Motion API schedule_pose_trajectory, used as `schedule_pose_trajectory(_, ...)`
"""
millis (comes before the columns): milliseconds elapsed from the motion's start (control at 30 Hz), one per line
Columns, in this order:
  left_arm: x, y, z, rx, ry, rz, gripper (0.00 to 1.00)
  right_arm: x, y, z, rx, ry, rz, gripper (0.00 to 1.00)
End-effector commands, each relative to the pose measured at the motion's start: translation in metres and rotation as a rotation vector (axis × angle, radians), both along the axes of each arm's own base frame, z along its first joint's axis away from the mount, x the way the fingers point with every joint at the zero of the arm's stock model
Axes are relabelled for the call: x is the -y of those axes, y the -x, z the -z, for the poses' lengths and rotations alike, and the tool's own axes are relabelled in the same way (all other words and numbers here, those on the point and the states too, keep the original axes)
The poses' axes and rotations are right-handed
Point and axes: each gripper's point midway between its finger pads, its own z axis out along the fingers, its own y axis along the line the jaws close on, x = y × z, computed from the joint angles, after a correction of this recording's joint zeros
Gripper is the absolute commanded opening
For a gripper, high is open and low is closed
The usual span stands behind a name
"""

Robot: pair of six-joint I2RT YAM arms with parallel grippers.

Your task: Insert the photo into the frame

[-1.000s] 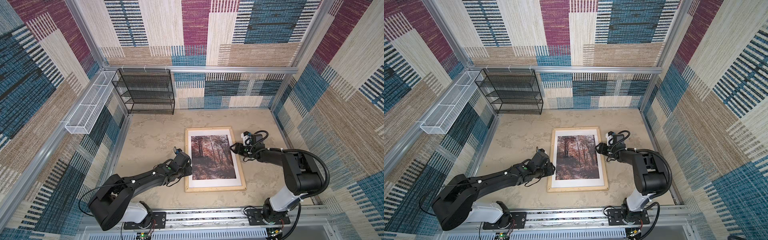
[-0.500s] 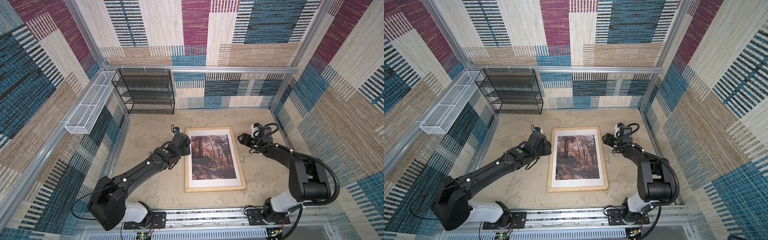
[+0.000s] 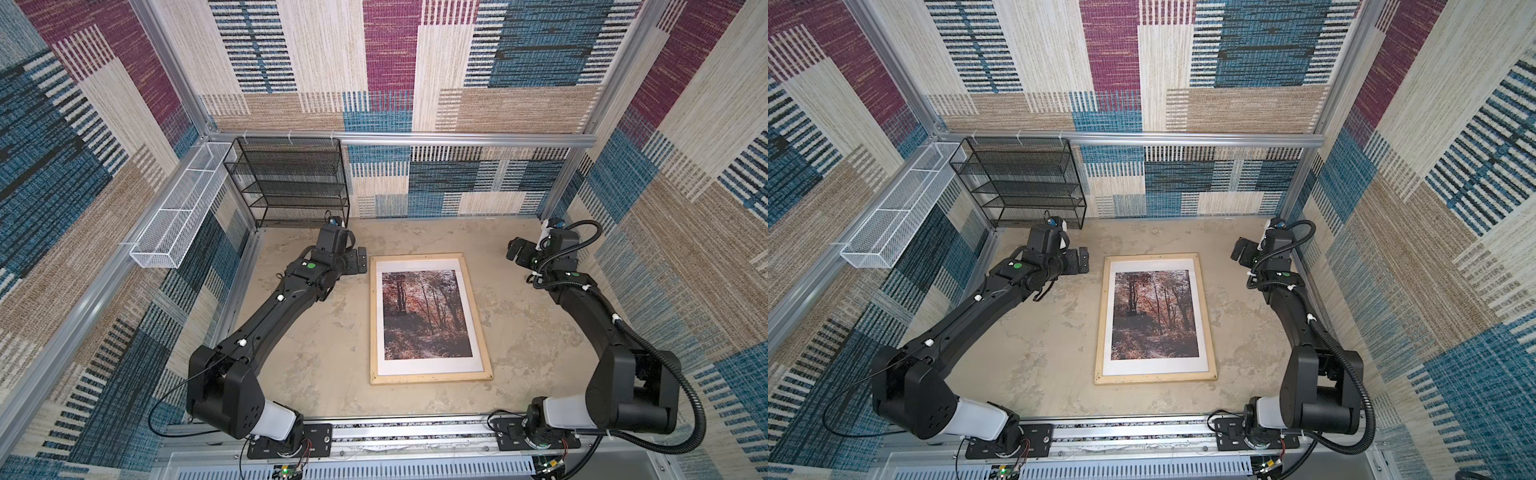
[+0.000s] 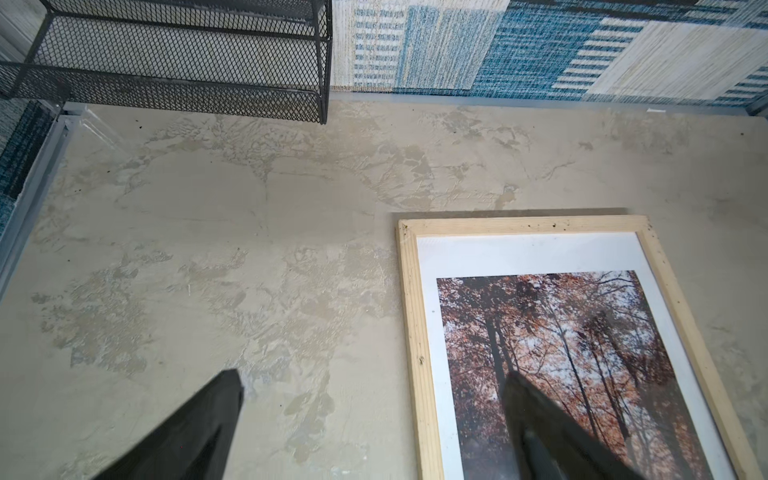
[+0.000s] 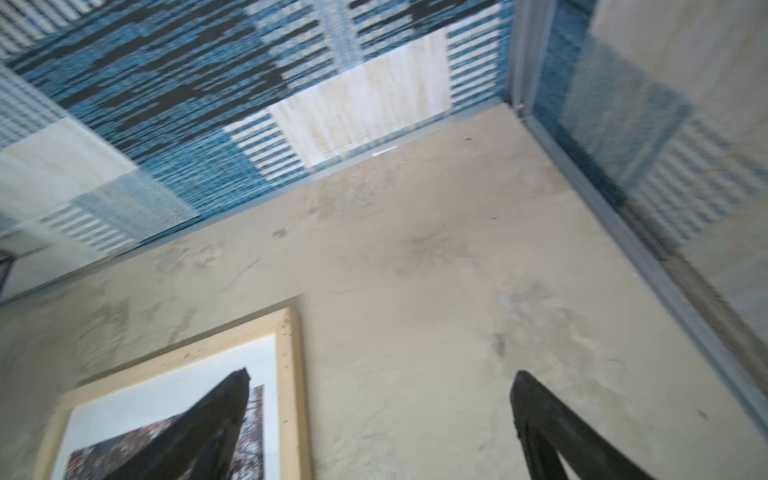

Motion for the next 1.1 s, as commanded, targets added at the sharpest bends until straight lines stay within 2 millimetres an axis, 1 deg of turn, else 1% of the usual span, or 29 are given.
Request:
schedule_pose_trajectory(0,-0.007,0.002,-0.001,-0.027,0.023,0.02,0.99,0.039,0.021,0.005,-0.058,0.086,0.156,1.0)
schedule_pose_trajectory(67,-0.018,0.001,-0.006,-0.029,0.034,-0.009,0.99,0.047,0.025,0.002,-0.05,0.082,0.178,1.0)
schedule_pose_trajectory(100,-0.023,0.002,-0.007,-0.03,0.031,-0.022,0.98,0.047,0.025,-0.001,-0.035,0.081,0.173,1.0)
schedule_pose_trajectory(167,-0.033,0.003,-0.011,-0.021,0.022,-0.038,0.99,0.035,0.023,-0.006,0.013,0.057,0.101,1.0)
schedule_pose_trajectory(233,-0.042,0.004,-0.015,-0.001,-0.002,-0.046,0.99,0.026,0.021,-0.007,0.042,0.029,0.059,1.0)
schedule_pose_trajectory(267,-0.048,0.003,-0.017,0.012,-0.022,-0.056,0.99,0.023,0.02,-0.003,0.046,0.016,0.044,1.0)
schedule_pose_trajectory(333,-0.069,0.0,-0.013,0.019,-0.076,-0.12,0.99,0.019,0.018,0.006,0.04,-0.001,0.025,1.0)
schedule_pose_trajectory(400,-0.094,-0.002,-0.004,0.021,-0.141,-0.201,0.99,0.018,0.015,0.021,0.018,-0.023,0.027,1.0)
schedule_pose_trajectory(467,-0.115,0.001,0.013,0.019,-0.178,-0.259,0.99,0.017,0.01,0.034,0.002,-0.031,0.013,1.0)
schedule_pose_trajectory(567,-0.133,0.009,0.037,0.09,-0.241,-0.303,0.98,0.014,0.007,0.038,0.027,-0.029,-0.006,1.0)
schedule_pose_trajectory(700,-0.151,0.025,0.061,0.171,-0.289,-0.338,0.98,0.015,0.009,0.043,0.05,-0.022,0.001,0.99)
schedule_pose_trajectory(767,-0.163,0.031,0.072,0.205,-0.276,-0.373,0.99,0.017,0.009,0.044,0.05,-0.014,0.008,1.0)
schedule_pose_trajectory(867,-0.169,0.037,0.092,0.271,-0.202,-0.37,0.99,0.016,0.008,0.046,0.052,-0.012,0.0,1.0)
schedule_pose_trajectory(933,-0.166,0.04,0.103,0.32,-0.194,-0.326,0.98,0.014,0.009,0.047,0.062,-0.002,-0.021,1.0)
schedule_pose_trajectory(967,-0.166,0.04,0.101,0.362,-0.192,-0.317,0.98,0.012,0.009,0.047,0.073,0.002,-0.028,1.0)
schedule_pose_trajectory(1067,-0.16,0.038,0.11,0.413,-0.151,-0.258,0.99,0.007,0.015,0.042,0.139,0.024,-0.058,1.0)
